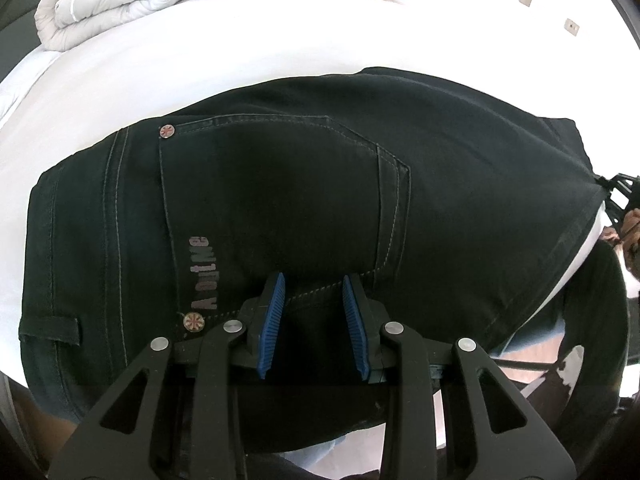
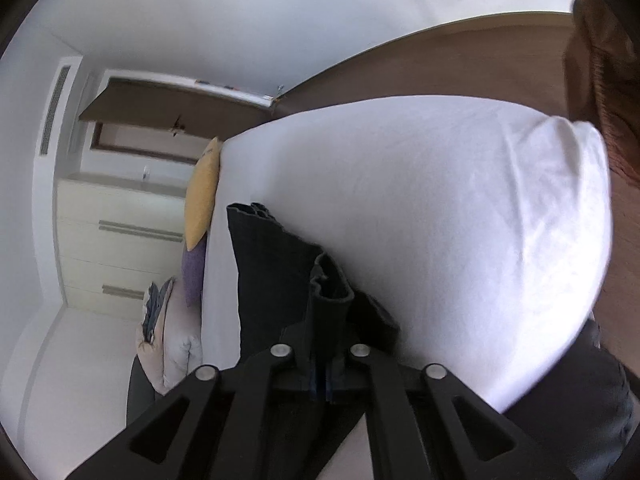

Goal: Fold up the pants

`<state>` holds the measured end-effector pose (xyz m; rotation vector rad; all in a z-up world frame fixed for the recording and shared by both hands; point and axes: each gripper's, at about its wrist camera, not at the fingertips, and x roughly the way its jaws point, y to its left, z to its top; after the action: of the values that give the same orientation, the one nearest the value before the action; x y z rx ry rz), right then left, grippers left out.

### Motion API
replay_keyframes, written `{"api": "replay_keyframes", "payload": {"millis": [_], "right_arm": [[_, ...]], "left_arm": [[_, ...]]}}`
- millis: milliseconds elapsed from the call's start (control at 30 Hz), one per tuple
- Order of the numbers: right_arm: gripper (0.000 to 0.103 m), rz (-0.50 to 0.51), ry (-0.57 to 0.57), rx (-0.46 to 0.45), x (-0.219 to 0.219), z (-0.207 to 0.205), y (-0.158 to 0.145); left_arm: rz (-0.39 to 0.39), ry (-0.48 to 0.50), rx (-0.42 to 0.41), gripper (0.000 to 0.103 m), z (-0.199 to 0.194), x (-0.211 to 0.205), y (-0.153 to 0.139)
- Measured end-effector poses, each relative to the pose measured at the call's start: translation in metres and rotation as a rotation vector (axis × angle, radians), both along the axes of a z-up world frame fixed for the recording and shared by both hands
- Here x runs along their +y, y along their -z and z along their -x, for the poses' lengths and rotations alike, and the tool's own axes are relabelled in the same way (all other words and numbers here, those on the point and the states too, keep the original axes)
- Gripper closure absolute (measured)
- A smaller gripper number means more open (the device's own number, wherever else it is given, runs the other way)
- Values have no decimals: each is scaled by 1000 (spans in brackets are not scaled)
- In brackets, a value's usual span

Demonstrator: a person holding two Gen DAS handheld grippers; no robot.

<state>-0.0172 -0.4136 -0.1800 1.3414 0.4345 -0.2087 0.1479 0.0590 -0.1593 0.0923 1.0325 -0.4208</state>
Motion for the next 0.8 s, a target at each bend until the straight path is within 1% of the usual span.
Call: {"api": "replay_keyframes", "payload": {"millis": [67, 100, 133, 200, 233, 267, 300, 333, 367, 400, 433, 467, 500, 567, 600, 633, 733, 800], "right_arm": [[103, -13, -17, -18, -3, 2, 4], [103, -1, -29, -14, -4, 2, 2], [103, 26, -44, 2, -4, 0, -2], [98, 75, -47, 29, -3, 0, -11], [94, 116, -12, 46, -4, 6, -19], [83, 147, 26, 69, -8, 13, -24], [52, 177, 82, 109, -12, 22, -30], [38, 196, 154, 125, -18, 36, -38], [33, 201, 194, 117, -20, 47, -44], [35, 214, 194, 88, -21, 55, -53], [37, 237, 141, 65, -18, 57, -65], [47, 246, 106, 58, -14, 56, -70], [54, 252, 47, 42, -5, 52, -78], [55, 234, -113, -6, 24, 38, -86], [55, 195, -233, -42, 51, 26, -85], [55, 164, -306, -54, 69, 18, -82], [55, 26, -508, -68, 137, -13, -60], [55, -50, -603, -54, 173, -32, -45]], "left_arm": [[8, -5, -4, 74, 1, 2, 0], [11, -6, -6, 74, 1, 4, 1], [13, -7, -8, 74, 2, 5, 0], [18, -8, -13, 74, 4, 8, 0], [23, -10, -15, 74, 4, 9, 0], [28, -12, -16, 74, 5, 12, 0], [30, -12, -18, 74, 6, 13, 0], [32, -13, -19, 74, 6, 15, 1], [34, -13, -22, 74, 7, 17, 1], [35, -14, -23, 74, 8, 18, 1], [36, -15, -25, 74, 9, 19, 1], [38, -17, -26, 74, 10, 19, 1], [40, -19, -28, 74, 11, 19, 1], [40, -21, -32, 74, 13, 21, 1], [42, -23, -34, 74, 14, 21, 1], [41, -24, -35, 74, 14, 21, 1], [28, -22, -38, 74, 17, 19, -1], [16, -16, -39, 74, 19, 17, -3]]}}
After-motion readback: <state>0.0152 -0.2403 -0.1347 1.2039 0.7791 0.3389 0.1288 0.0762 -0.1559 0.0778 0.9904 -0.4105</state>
